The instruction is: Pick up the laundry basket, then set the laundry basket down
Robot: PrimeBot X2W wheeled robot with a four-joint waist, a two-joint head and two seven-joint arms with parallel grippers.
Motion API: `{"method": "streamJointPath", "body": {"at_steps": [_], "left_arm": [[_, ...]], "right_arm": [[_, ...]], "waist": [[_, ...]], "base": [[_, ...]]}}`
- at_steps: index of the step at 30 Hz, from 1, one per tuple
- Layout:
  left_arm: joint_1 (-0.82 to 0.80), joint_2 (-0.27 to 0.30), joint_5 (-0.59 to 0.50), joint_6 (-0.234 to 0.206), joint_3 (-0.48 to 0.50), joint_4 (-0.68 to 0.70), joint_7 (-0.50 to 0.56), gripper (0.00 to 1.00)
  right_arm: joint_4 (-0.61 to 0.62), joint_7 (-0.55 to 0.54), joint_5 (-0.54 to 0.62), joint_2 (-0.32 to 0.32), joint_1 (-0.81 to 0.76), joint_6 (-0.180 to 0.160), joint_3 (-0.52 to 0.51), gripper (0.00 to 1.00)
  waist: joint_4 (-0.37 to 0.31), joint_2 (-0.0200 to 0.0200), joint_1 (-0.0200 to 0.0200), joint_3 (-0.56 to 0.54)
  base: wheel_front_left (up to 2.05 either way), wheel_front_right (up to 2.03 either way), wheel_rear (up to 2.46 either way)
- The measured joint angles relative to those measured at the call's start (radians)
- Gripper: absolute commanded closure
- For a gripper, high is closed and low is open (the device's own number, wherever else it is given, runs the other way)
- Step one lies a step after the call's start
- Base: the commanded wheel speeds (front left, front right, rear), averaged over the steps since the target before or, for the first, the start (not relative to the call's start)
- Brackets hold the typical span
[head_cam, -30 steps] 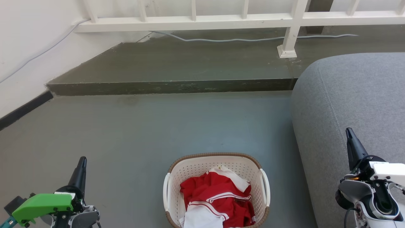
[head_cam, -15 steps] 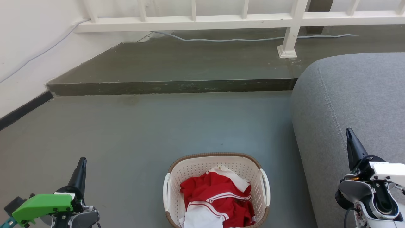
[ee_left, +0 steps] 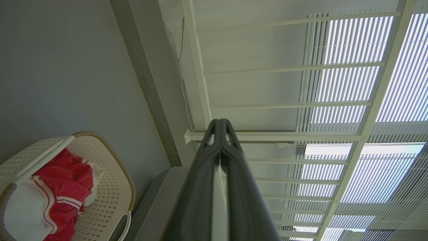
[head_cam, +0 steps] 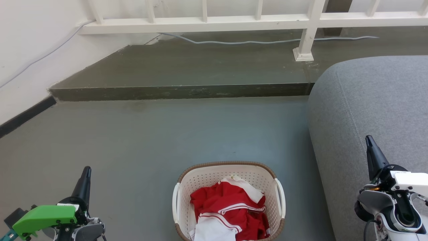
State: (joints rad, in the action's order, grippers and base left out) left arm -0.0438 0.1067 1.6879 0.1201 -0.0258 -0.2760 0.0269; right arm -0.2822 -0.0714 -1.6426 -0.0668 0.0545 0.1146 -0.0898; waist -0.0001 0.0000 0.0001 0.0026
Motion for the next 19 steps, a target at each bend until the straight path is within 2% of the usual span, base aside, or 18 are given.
{"method": "streamJointPath", "body": {"at_steps": [19], "left_arm": [[0.000,-0.001,0.000,0.000,0.003,-0.001,0.004,1.00]], "right_arm": [[0.000,0.000,0.000,0.000,0.000,0.003,-0.001,1.00]], "waist": [[0.000,0.0000,0.0000,0.000]], "base": [[0.00,0.00,0.00]]}}
